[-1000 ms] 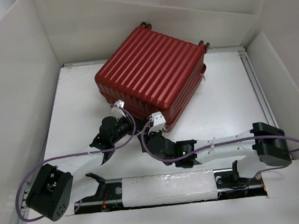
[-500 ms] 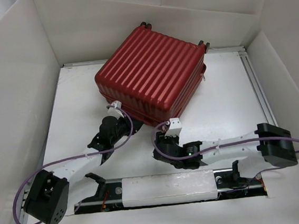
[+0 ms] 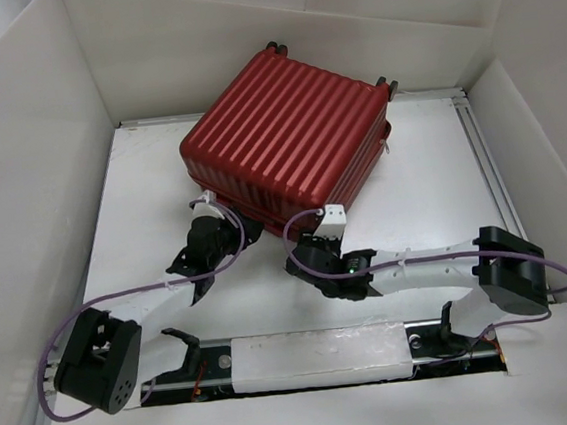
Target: Pack the luggage
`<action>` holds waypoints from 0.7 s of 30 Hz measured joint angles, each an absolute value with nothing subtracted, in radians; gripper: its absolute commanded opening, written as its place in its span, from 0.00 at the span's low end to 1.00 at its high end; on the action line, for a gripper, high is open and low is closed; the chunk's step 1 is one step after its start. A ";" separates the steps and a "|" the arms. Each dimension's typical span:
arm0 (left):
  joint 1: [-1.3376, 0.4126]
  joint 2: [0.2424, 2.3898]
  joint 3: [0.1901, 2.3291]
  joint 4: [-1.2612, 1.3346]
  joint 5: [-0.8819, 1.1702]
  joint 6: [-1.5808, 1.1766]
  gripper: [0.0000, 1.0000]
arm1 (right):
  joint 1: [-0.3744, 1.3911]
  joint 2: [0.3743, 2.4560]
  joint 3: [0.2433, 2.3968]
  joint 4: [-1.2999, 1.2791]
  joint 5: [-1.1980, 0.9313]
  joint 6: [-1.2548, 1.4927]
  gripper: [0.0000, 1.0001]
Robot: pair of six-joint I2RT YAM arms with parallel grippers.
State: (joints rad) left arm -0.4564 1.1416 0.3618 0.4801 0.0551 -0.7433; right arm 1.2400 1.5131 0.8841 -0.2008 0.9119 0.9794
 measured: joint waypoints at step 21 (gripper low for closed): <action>-0.379 1.285 0.341 0.604 0.100 -0.801 0.49 | 1.219 1.542 0.895 -0.149 0.933 0.916 0.04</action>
State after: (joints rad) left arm -0.3794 1.2846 0.3412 0.6044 0.0998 -0.8005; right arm 1.2186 1.5425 0.8951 -0.1486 0.9333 0.9161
